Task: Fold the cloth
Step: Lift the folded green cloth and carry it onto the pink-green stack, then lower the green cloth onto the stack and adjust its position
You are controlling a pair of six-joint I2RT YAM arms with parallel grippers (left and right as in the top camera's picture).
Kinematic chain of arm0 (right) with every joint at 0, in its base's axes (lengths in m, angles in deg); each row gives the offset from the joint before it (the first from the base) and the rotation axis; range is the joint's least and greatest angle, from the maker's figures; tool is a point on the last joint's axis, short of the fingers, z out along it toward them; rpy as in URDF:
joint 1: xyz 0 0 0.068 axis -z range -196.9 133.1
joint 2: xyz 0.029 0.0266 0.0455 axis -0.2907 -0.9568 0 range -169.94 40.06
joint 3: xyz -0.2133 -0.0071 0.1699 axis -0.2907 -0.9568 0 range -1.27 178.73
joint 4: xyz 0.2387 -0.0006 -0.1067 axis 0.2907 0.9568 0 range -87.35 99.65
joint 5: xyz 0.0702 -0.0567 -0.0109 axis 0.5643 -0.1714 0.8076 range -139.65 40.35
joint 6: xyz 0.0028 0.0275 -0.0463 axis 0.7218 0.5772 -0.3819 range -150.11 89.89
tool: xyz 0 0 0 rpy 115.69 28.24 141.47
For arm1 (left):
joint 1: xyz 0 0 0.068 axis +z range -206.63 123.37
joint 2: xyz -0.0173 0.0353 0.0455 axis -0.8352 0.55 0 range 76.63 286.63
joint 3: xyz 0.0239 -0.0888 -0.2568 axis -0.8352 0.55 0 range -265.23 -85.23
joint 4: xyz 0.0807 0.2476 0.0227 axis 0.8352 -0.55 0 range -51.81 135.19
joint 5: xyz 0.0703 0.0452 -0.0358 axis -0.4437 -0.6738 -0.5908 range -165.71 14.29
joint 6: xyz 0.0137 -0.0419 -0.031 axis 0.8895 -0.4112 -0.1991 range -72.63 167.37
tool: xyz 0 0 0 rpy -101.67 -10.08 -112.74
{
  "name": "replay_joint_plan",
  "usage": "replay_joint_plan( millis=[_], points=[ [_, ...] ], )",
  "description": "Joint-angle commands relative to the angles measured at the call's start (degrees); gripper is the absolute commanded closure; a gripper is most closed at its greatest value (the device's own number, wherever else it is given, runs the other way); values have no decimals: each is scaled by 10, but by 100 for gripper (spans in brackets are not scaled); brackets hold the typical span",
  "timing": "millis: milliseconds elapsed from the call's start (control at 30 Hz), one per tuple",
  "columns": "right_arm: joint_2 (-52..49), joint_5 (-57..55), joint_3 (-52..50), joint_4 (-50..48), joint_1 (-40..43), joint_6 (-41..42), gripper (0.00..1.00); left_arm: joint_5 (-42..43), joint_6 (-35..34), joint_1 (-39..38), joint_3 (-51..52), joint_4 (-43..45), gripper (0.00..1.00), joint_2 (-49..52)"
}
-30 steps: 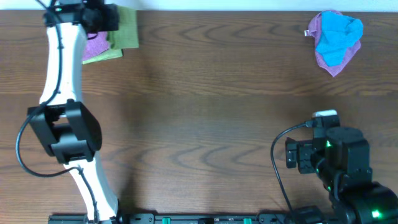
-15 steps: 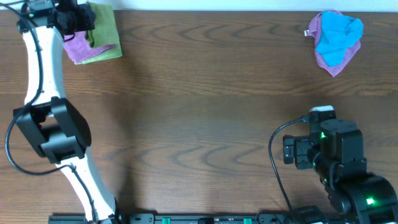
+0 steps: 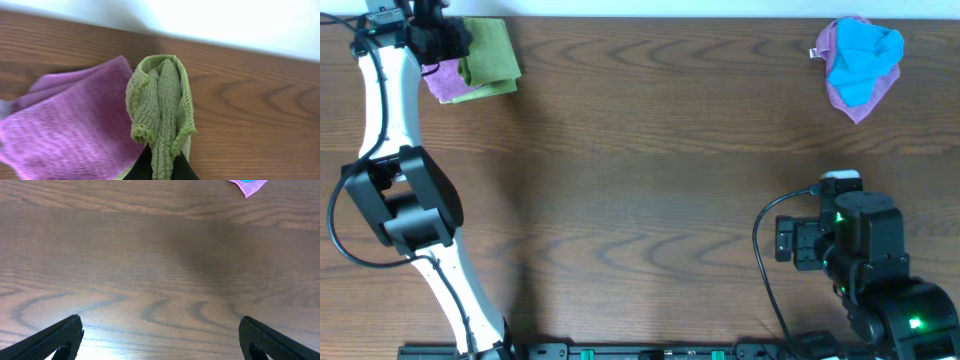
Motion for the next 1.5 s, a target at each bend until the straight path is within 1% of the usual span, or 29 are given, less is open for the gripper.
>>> replay_joint_plan(
  millis=[0, 167, 367, 500, 567, 733, 833, 900, 933, 967, 1000, 1033, 1100, 1267, 1367, 1467],
  points=[
    [-1, -6, 0, -1, 5, 14, 1, -11, 5, 12, -12, 4, 94, 0],
    [-1, -6, 0, -2, 5, 18, 1, -35, 6, 21, -12, 4, 94, 1],
    [-1, -6, 0, -1, 5, 28, 1, -87, 8, 24, -12, 9, 94, 16],
    [-1, -6, 0, -1, 5, 29, 1, -93, 9, 24, -12, 30, 94, 27],
    [-1, -6, 0, -1, 5, 31, 1, -97, 23, 24, -12, 38, 94, 30],
    [-1, -7, 0, 1, 5, 44, 1, -162, 40, 24, -11, 43, 94, 37],
    [-1, -11, 0, 1, 5, 54, 1, -200, 43, 24, -11, 45, 86, 46],
    [-1, -13, 0, 1, 5, 61, 1, -223, 43, 24, -11, 49, 69, 52],
    [-1, -13, 0, 1, 5, 63, 1, -232, 43, 24, -11, 51, 53, 55],
    [-1, -13, 0, 1, 5, 65, 1, -240, 42, 24, -11, 54, 46, 58],
    [-1, -13, 0, 1, 5, 65, 1, -251, 42, 24, -11, 57, 46, 61],
    [-1, -13, 0, 1, 5, 68, 1, -266, 41, 24, -11, 58, 43, 64],
    [-1, -13, 0, 1, 5, 70, 1, -292, 29, 24, -11, 63, 35, 66],
    [-1, -13, 0, 1, 5, 71, 1, -398, -14, 24, -11, 88, 27, 66],
    [-1, -13, 0, 1, 5, 71, 1, -442, -19, 23, -11, 92, 26, 66],
    [-1, -13, 0, -1, 5, 71, 1, -444, -19, 16, -11, 90, 27, 57]
  ],
)
